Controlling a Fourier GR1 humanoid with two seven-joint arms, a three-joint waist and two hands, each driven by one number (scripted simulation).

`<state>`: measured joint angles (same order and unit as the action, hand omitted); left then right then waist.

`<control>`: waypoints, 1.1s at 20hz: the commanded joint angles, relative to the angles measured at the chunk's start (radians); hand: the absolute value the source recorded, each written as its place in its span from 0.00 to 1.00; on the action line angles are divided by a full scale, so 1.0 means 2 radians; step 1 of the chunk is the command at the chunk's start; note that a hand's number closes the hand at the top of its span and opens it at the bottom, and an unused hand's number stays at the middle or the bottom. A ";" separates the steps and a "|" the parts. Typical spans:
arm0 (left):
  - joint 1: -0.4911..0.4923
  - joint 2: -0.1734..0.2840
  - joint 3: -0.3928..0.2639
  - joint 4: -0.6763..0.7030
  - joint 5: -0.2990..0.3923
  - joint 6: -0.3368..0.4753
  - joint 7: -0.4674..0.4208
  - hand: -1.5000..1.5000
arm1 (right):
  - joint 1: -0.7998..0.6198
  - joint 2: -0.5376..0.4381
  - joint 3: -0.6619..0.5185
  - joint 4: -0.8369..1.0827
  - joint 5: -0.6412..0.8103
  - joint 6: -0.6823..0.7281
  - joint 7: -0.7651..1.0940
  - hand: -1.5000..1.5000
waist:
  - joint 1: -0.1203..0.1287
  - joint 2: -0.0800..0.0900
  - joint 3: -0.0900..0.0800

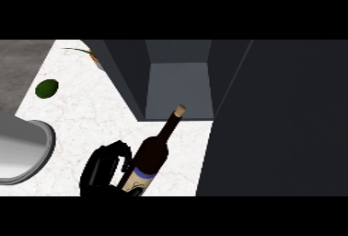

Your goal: Pick up the wine, place it into the cabinet and close the cabinet

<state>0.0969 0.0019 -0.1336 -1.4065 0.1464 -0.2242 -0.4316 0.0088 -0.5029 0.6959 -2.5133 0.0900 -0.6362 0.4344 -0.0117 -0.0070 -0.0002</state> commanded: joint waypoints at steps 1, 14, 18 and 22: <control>0.007 -0.001 -0.043 -0.041 0.001 0.051 0.022 1.00 | 0.036 -0.027 0.007 -0.123 0.036 -0.002 0.041 0.00 | -0.003 0.000 0.000; -0.070 0.007 -0.079 -0.036 -0.022 0.190 0.053 1.00 | 0.063 -0.045 0.011 -0.122 0.032 -0.012 0.017 0.00 | -0.003 0.001 0.000; -0.133 -0.001 -0.055 0.018 -0.030 0.208 0.048 1.00 | 0.080 -0.044 0.005 -0.104 0.007 -0.007 -0.025 0.00 | -0.005 0.002 0.000; -0.219 -0.001 -0.053 0.091 -0.020 0.233 0.064 1.00 | 0.066 -0.051 -0.005 -0.098 -0.005 -0.002 -0.031 0.00 | -0.011 0.004 0.000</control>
<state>-0.2032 0.0010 -0.2631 -1.3442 0.0946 0.2041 -0.3138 0.0841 -0.5762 0.6893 -2.5160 0.0796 -0.6527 0.3298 -0.0256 -0.0029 -0.0007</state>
